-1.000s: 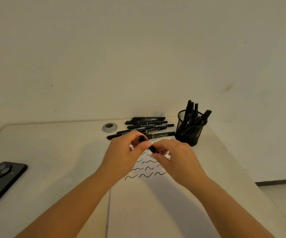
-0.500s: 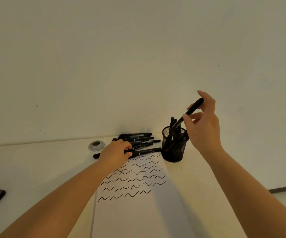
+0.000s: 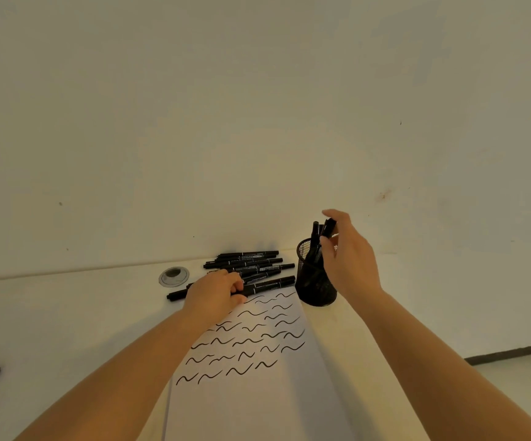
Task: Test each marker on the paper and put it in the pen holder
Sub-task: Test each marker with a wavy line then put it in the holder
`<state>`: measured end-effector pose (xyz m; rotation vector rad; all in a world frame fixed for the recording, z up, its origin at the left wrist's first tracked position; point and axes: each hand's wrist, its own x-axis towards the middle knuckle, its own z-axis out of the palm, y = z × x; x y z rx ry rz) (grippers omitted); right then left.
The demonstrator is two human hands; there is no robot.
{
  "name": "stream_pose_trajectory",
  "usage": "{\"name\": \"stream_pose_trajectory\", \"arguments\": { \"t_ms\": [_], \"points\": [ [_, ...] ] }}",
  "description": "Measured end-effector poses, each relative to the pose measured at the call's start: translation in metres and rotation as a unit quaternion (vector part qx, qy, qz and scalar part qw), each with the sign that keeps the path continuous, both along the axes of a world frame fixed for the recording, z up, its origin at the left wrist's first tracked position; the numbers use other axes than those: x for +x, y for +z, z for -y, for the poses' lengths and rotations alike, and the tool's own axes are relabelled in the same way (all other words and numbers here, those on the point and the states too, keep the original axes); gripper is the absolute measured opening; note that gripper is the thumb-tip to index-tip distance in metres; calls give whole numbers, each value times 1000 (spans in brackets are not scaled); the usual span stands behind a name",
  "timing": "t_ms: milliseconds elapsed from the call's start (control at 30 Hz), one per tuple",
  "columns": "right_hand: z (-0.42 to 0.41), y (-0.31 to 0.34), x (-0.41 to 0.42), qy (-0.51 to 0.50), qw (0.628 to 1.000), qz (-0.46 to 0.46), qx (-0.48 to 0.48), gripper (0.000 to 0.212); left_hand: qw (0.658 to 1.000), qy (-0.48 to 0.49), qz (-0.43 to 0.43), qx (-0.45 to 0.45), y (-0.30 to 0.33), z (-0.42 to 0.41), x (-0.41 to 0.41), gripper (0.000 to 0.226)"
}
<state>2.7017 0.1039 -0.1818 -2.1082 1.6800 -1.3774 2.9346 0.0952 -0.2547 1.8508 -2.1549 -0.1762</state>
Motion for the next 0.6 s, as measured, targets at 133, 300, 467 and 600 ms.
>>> {"name": "stream_pose_trajectory", "arguments": {
  "t_ms": [133,300,467,600],
  "points": [
    [0,-9,3,-8,996,-84,29,33,1000,10,-9,25,1,1,-2,27],
    [1,-12,3,-11,984,-158,79,25,1000,17,-7,24,0,-2,-3,26],
    [-20,-7,3,-39,976,-203,-71,34,994,56,-85,28,9,-18,2,28],
    [-62,-21,14,7,998,-14,-57,18,961,70,-262,50,18,-51,1,23]
  ]
}}
